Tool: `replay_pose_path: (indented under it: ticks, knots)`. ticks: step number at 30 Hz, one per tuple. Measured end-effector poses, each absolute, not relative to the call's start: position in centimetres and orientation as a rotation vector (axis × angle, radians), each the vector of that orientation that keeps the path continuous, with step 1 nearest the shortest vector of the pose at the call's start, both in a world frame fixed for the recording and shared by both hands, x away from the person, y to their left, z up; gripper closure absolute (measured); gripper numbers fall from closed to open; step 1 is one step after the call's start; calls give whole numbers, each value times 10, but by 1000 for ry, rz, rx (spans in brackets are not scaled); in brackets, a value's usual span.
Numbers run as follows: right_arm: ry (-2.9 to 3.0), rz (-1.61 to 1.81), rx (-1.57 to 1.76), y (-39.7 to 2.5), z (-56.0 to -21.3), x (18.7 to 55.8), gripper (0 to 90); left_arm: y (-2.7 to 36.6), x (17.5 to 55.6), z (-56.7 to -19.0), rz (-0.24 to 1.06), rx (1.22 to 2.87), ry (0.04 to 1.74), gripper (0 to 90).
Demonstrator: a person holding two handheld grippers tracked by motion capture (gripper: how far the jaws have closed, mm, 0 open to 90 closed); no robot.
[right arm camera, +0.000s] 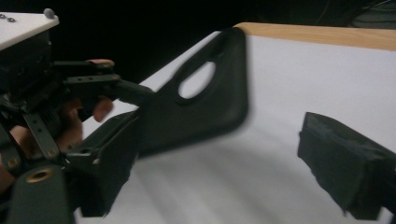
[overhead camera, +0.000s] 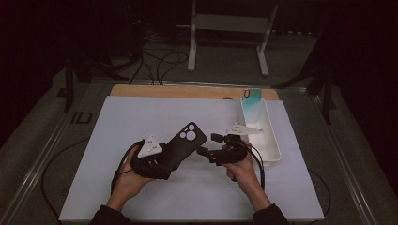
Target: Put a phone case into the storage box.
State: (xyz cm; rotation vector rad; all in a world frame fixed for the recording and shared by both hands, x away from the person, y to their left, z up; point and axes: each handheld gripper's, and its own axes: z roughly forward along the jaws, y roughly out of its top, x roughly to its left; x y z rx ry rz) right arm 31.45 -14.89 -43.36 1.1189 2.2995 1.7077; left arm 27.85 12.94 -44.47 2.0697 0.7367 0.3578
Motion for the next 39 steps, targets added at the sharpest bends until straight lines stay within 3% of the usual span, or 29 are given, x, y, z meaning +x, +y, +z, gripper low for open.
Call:
replay_pose_path:
  ticks: [2,8,18,19,20,23,39]
  knots:
    - [2323,1697,1115,-142,-433,315,169,127,278,-444,360,2056,722,170]
    - [2375,1723,1117,-128,-431,315,464,123,278,-446,369,2050,721,167]
    - [2422,1775,1075,-109,-429,312,791,114,277,-452,384,2089,732,167]
    - [2428,1778,1056,-108,-428,312,848,113,277,-452,415,2112,736,217]
    - [2427,1790,1060,-107,-428,311,850,115,278,-453,378,2101,726,410]
    - [2437,1734,1029,-106,-427,309,858,116,278,-453,352,2099,736,163]
    - [2435,1684,921,-109,-420,307,857,134,278,-460,260,2070,764,20]
